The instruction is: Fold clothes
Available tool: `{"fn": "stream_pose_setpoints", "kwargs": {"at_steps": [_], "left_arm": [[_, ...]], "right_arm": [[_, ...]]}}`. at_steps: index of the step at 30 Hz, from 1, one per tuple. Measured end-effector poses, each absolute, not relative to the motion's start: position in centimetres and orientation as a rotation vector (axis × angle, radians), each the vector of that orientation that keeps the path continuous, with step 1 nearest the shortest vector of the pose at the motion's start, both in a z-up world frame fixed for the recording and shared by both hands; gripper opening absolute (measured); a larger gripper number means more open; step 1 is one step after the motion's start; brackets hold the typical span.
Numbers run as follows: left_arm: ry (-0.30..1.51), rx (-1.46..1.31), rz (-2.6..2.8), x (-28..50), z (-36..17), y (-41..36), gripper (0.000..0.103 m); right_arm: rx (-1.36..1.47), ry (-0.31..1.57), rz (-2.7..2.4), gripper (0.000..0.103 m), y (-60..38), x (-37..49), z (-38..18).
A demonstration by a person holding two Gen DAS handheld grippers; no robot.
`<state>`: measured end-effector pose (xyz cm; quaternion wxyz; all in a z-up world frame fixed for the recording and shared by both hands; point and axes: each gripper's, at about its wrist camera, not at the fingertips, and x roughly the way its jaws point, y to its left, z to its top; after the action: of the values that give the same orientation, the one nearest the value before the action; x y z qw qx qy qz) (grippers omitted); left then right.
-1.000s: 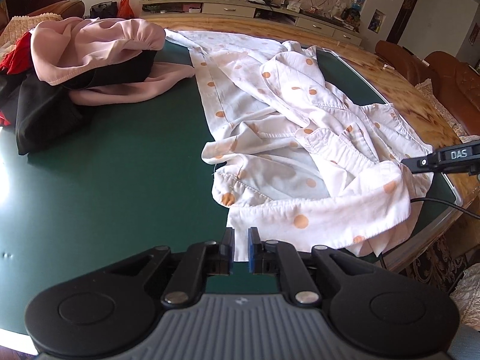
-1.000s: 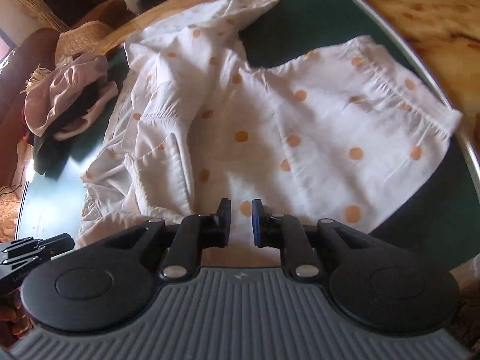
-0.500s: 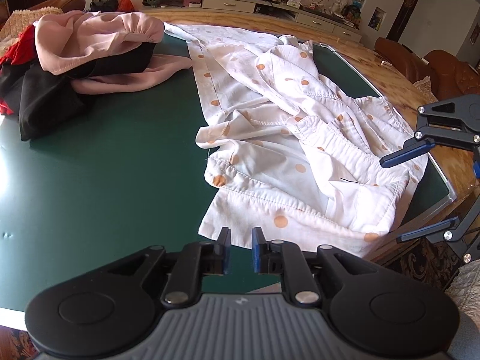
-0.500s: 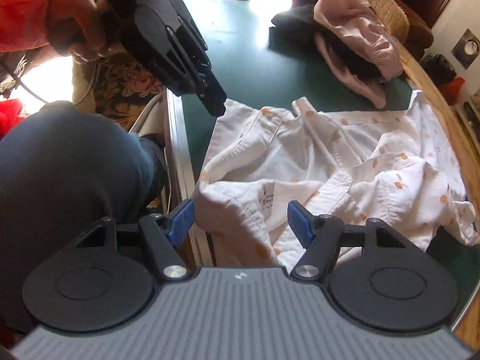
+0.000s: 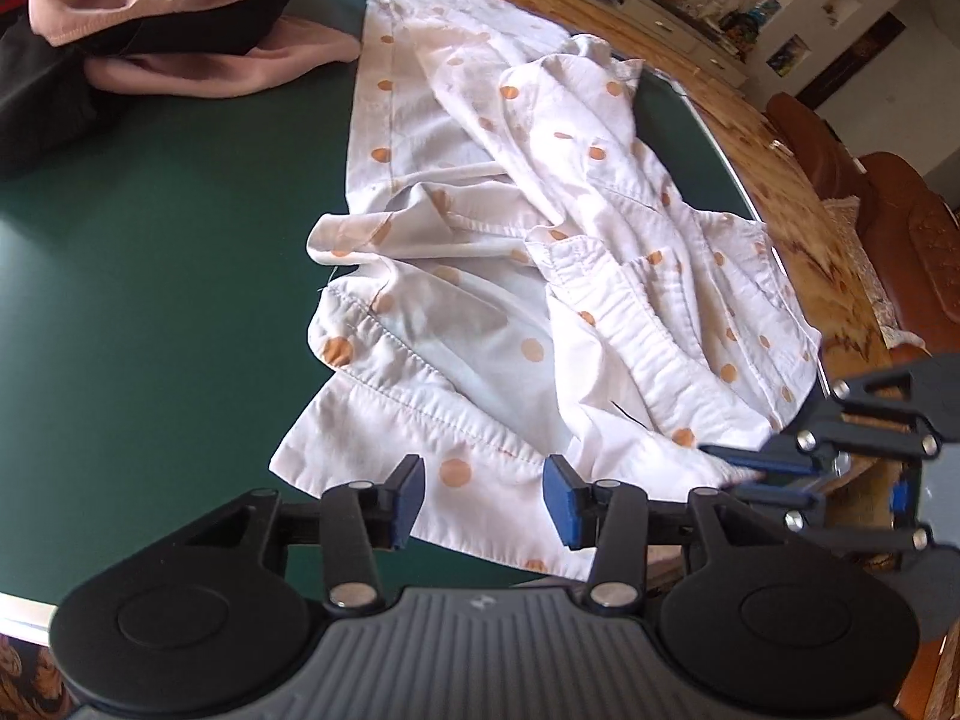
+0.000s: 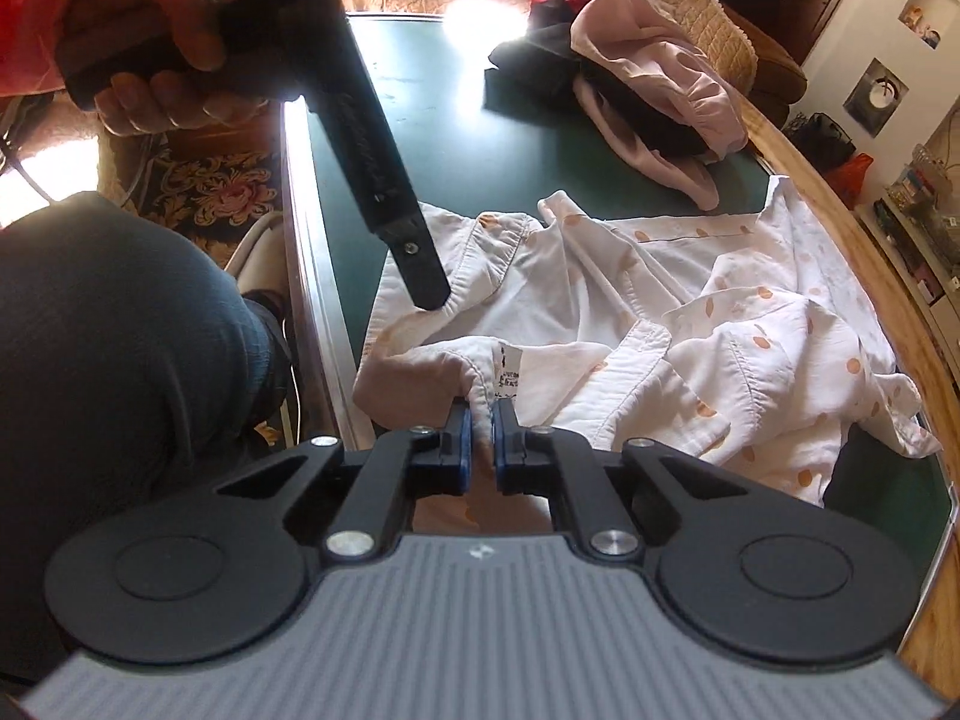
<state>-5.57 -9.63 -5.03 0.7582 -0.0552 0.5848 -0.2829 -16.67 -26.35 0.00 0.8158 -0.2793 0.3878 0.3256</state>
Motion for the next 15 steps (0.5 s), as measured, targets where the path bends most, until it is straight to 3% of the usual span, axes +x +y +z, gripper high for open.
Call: {"fn": "stream_pose_setpoints", "kwargs": {"at_steps": [10,15], "left_arm": [[1.366,-0.380,-0.578,-4.2,-6.1,-10.1,0.049],[1.391,-0.371,-0.490,-3.7,-6.1,-10.3,0.051]], "right_arm": [[-0.521,0.778,0.637,0.009,-29.6,-18.9,0.9],[-0.485,0.758,0.631,0.009,-30.4,-19.3,1.2]]}}
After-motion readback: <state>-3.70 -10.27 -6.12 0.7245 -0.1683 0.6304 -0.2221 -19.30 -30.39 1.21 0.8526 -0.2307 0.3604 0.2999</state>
